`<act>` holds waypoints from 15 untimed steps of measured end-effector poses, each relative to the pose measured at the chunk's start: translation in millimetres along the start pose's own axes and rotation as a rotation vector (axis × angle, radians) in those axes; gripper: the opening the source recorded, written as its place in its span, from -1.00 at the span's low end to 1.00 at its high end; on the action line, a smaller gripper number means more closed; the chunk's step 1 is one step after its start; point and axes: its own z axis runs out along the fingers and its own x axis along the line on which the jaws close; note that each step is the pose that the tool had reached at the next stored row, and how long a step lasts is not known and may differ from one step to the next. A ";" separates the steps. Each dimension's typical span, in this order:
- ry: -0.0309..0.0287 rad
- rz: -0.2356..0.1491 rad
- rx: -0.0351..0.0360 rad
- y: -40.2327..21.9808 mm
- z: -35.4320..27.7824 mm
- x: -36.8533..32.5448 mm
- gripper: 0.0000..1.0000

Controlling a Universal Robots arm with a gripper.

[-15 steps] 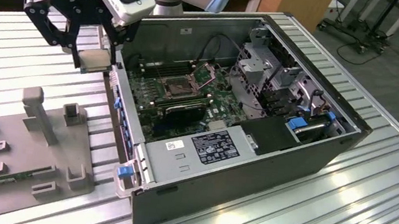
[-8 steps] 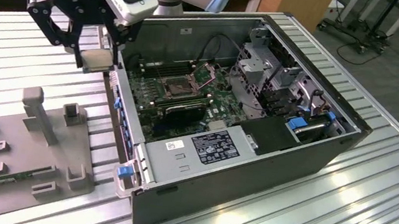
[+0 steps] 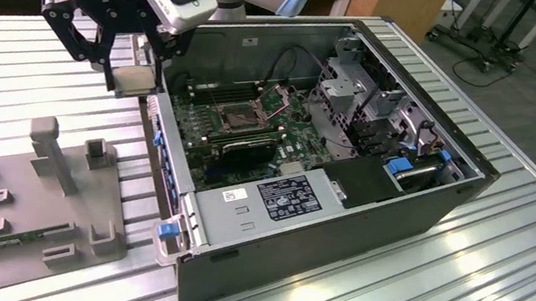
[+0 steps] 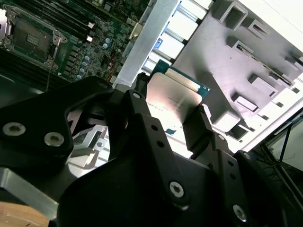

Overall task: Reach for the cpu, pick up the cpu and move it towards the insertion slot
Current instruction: 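Pick up the cpu and move it towards the insertion slot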

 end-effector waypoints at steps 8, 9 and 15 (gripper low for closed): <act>0.0000 0.000 0.0000 0.0 0.0 -3.6 0.09; -0.0001 0.000 -0.0001 0.0 0.0 -4.0 0.09; 0.0000 0.000 -0.0001 0.0 0.0 -6.6 0.09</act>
